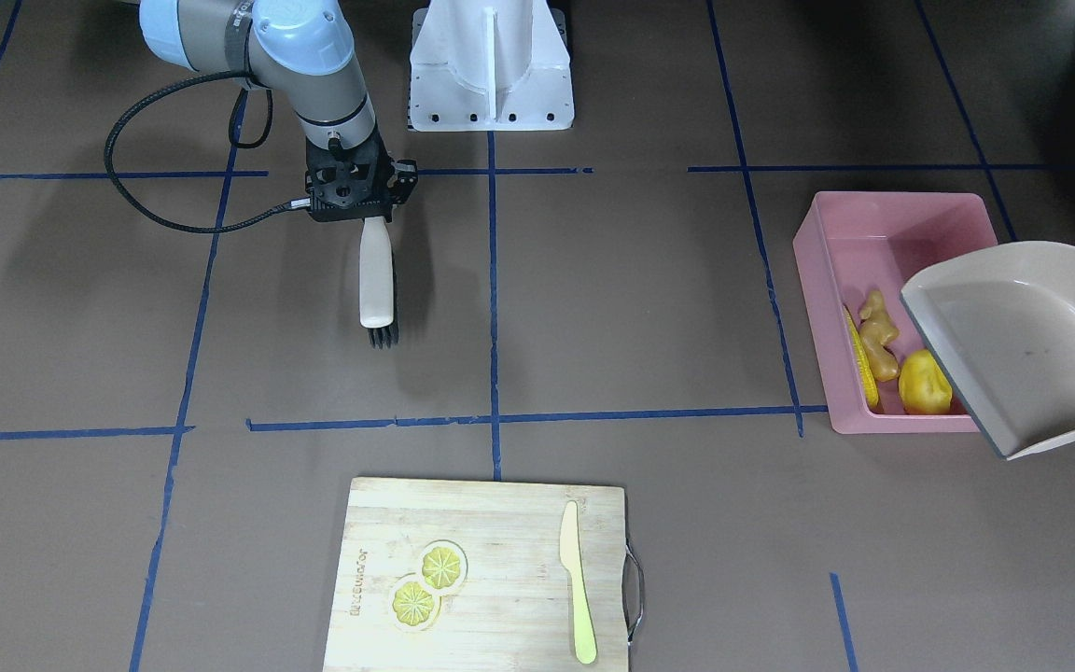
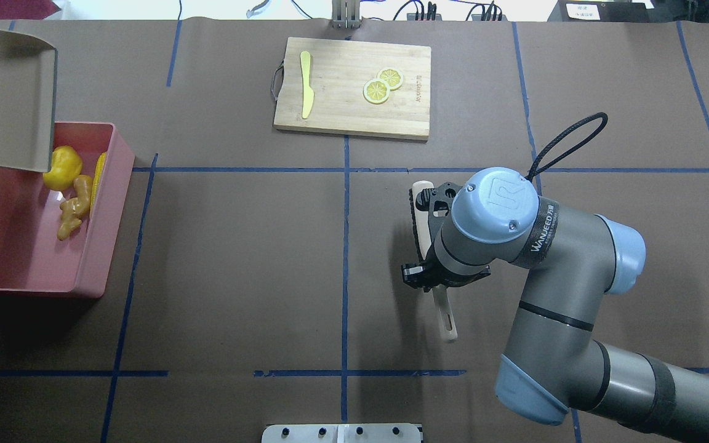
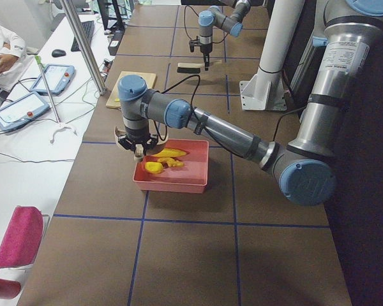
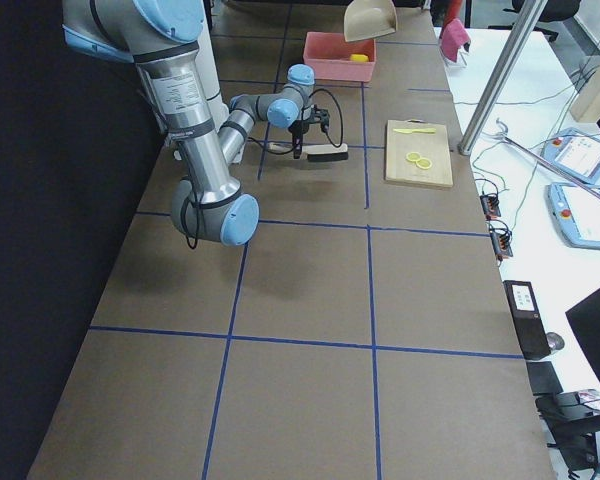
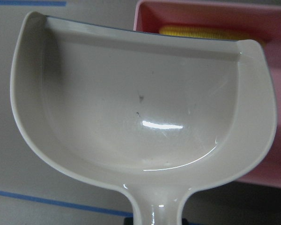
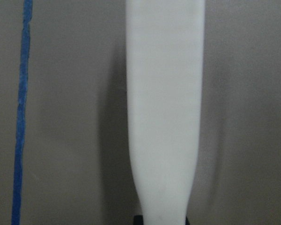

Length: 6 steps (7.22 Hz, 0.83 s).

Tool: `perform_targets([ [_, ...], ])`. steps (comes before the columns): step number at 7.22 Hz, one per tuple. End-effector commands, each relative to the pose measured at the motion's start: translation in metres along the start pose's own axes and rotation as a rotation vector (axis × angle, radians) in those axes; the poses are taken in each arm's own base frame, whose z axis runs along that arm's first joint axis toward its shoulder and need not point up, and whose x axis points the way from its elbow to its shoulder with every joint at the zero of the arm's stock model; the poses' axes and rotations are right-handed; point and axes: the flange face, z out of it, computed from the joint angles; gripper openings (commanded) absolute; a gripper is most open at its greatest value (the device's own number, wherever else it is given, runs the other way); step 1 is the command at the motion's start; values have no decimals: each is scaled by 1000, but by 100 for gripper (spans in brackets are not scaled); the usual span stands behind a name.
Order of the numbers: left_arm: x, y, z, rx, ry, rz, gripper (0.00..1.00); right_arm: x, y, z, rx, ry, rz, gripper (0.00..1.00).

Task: Sweep and dump trash into bin
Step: 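Tip the dustpan with the left gripper to dump items into the bin, then bring the empty dustpan back and set it on the table with the left gripper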

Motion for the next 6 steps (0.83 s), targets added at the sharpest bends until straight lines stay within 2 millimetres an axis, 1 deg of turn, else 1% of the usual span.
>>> perform_targets([
  [1,11,-52,0,124,11,-47,1,0,0,0,2,2,0,0],
  [2,23,-100,28,134,70,-34,1,0,0,0,3,0,0,0],
  [3,44,-151,52,143,127,-33,1,-2,0,-2,2,-5,-1,0],
  [4,75,-203,68,154,180,-61,2,-5,0,-4,4,-10,-1,0],
  [5,104,-248,90,156,238,-54,2,-5,1,-7,6,-14,-3,0],
  [6,134,-280,119,121,258,-27,3,-6,1,-9,6,-18,-5,0],
])
